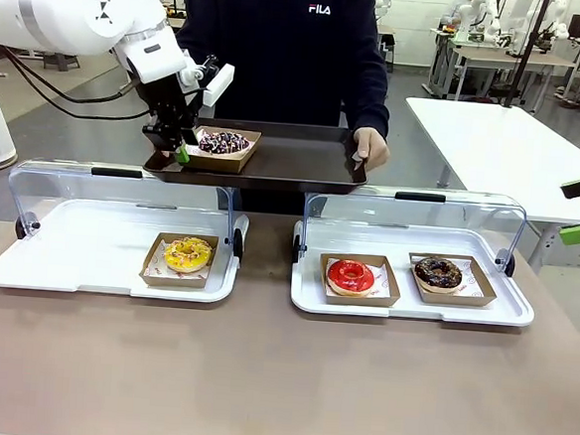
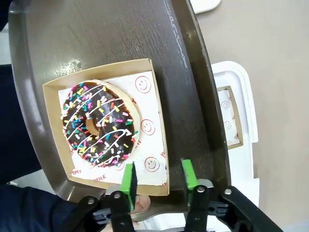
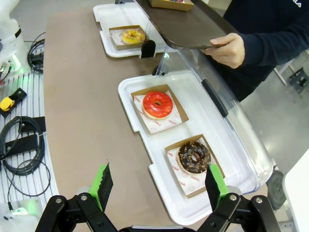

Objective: Provide the desired donut to the person.
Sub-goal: Place the picked Paper togo box onto the Handle tray extended by the person, then pick up and lift the Paper togo box containing the Donut pointed at by the person.

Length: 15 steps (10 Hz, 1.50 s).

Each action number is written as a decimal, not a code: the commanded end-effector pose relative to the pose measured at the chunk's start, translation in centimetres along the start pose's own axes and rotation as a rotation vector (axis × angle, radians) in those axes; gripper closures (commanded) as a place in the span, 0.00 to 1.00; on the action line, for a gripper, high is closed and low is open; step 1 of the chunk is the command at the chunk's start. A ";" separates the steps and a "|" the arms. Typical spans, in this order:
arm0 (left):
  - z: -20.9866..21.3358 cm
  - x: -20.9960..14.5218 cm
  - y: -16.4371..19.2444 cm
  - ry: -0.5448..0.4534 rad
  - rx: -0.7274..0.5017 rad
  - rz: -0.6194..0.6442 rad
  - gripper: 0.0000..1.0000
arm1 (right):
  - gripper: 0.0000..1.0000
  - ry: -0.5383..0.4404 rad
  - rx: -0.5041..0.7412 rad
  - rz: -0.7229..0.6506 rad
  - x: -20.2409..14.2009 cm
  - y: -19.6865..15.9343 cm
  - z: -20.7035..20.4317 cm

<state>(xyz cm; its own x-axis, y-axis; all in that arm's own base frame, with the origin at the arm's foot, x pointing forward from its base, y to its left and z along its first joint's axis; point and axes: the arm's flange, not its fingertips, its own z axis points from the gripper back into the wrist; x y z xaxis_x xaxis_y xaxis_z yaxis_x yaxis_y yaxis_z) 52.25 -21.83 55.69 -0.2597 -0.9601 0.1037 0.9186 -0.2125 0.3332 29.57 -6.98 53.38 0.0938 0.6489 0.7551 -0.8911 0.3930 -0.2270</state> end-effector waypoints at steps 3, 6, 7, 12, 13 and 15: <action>1.1 -0.4 0.1 -0.045 -0.032 -0.010 0.00 | 0.00 -0.031 0.009 0.008 0.0 -0.2 -0.1; 2.8 -0.3 -0.8 -0.055 -0.066 0.016 0.00 | 0.00 -0.031 0.009 0.008 0.0 -0.2 -0.1; 2.9 -0.4 -0.9 -0.076 -0.080 0.011 0.00 | 0.00 -0.031 0.009 0.008 0.0 -0.2 -0.1; 2.2 -0.1 -0.8 -0.035 -0.061 0.017 0.00 | 0.00 -0.031 0.009 0.008 0.0 -0.2 -0.1; 2.2 -0.1 -0.8 -0.035 -0.061 0.017 0.00 | 0.00 -0.031 0.009 0.008 0.0 -0.2 -0.1; 2.2 -0.1 -0.8 -0.035 -0.061 0.017 0.00 | 0.00 -0.031 0.009 0.008 0.0 -0.2 -0.1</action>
<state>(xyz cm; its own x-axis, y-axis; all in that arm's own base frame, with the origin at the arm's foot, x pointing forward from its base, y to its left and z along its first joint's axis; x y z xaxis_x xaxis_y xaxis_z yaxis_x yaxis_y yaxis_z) 50.74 -21.13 57.54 -0.2645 -0.9512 0.1591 0.9398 -0.2173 0.2638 29.58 -6.98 53.38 0.0929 0.6494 0.7548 -0.8913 0.3921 -0.2277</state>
